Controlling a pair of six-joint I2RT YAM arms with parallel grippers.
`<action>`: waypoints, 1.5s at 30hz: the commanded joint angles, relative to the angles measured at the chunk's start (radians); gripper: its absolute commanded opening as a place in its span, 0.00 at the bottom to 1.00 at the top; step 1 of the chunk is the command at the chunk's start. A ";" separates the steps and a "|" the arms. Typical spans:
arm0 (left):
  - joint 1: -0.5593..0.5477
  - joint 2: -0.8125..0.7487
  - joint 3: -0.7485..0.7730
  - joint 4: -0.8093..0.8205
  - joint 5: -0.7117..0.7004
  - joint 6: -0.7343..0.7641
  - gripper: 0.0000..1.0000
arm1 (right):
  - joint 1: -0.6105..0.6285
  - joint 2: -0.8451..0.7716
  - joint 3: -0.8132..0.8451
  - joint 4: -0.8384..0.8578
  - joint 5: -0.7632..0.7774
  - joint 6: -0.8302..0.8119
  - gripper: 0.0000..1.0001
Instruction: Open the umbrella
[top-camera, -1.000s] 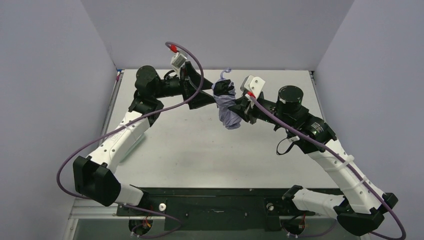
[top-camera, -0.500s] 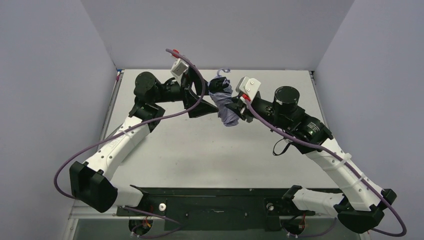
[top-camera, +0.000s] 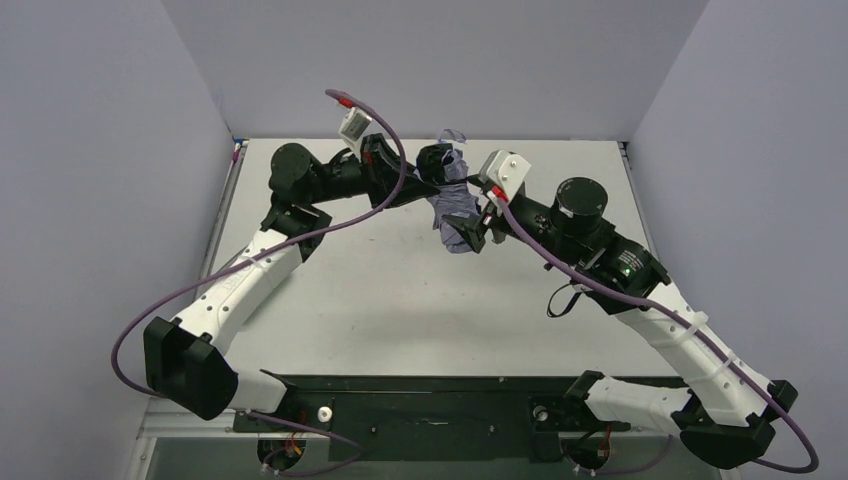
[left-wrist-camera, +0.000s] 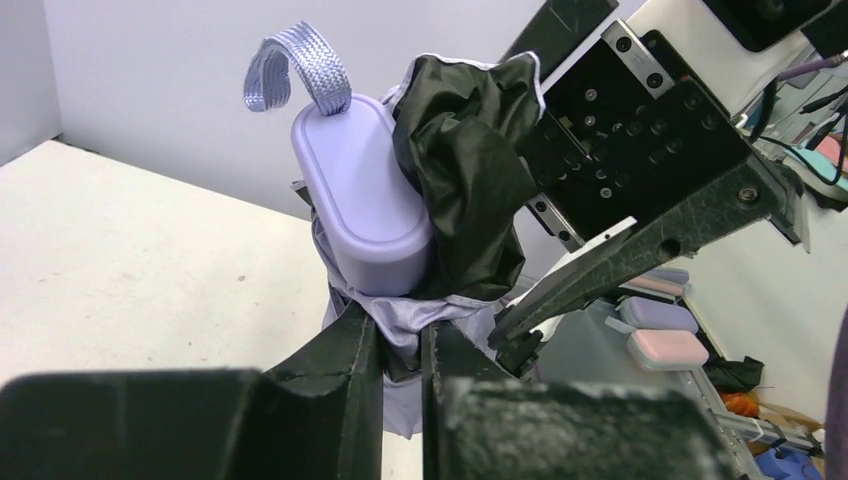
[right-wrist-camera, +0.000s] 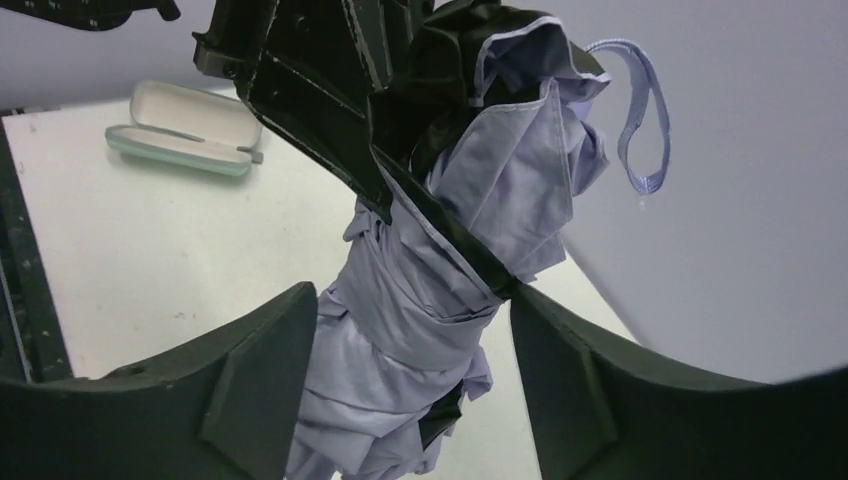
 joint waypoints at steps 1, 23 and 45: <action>0.003 -0.021 0.046 0.130 0.007 -0.043 0.00 | -0.027 -0.023 0.019 0.035 0.004 0.103 0.74; -0.032 -0.016 0.123 0.202 0.043 -0.049 0.00 | -0.170 0.128 0.055 0.171 -0.473 0.409 0.67; 0.055 -0.016 0.359 -0.458 -0.005 0.403 0.78 | -0.117 -0.073 -0.163 0.065 0.012 -0.307 0.00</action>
